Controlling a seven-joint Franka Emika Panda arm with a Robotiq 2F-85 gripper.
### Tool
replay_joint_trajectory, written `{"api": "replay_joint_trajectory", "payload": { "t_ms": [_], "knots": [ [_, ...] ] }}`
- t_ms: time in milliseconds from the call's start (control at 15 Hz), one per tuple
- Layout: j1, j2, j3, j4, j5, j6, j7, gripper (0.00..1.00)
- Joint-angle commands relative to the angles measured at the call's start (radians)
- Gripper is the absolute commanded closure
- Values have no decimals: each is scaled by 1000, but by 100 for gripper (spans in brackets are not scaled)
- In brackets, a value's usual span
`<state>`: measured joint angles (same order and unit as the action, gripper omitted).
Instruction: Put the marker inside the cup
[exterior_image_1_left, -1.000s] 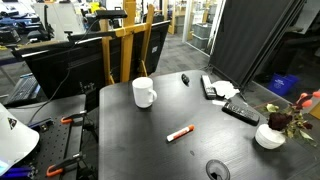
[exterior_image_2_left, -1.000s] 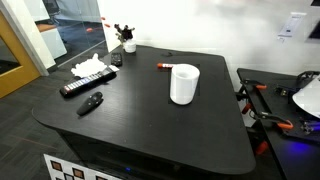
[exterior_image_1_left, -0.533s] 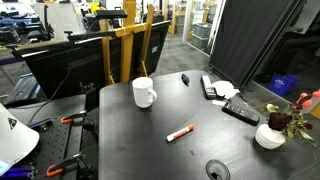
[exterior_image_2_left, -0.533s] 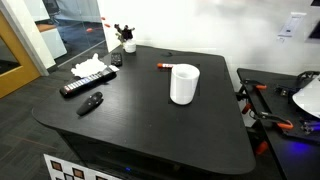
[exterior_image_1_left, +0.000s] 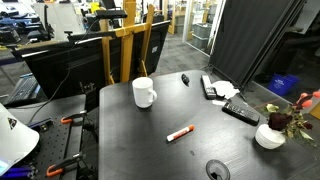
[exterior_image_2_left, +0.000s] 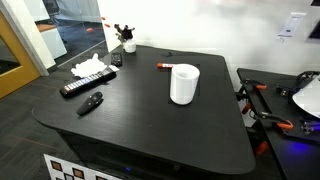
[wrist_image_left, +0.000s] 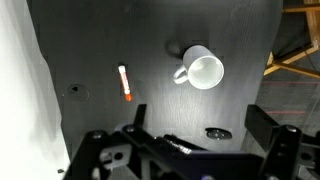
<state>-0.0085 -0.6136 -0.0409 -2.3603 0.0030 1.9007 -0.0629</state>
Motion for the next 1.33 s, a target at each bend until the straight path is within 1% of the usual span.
{"api": "replay_joint_trajectory", "payload": {
  "t_ms": [0, 67, 267, 467, 600, 1000, 1267],
  "knots": [
    [-1, 138, -48, 56, -15, 68, -102, 0],
    [-4, 164, -58, 60, -15, 93, -122, 0],
    [-14, 254, -89, 49, -7, 216, -160, 0],
    [-33, 347, -99, 35, -11, 336, -151, 0],
    [-47, 410, -96, 33, -25, 392, -136, 0],
    [-76, 591, -100, 44, -14, 488, -133, 0],
    [-96, 707, -99, 63, -20, 511, -113, 0]
  ]
}}
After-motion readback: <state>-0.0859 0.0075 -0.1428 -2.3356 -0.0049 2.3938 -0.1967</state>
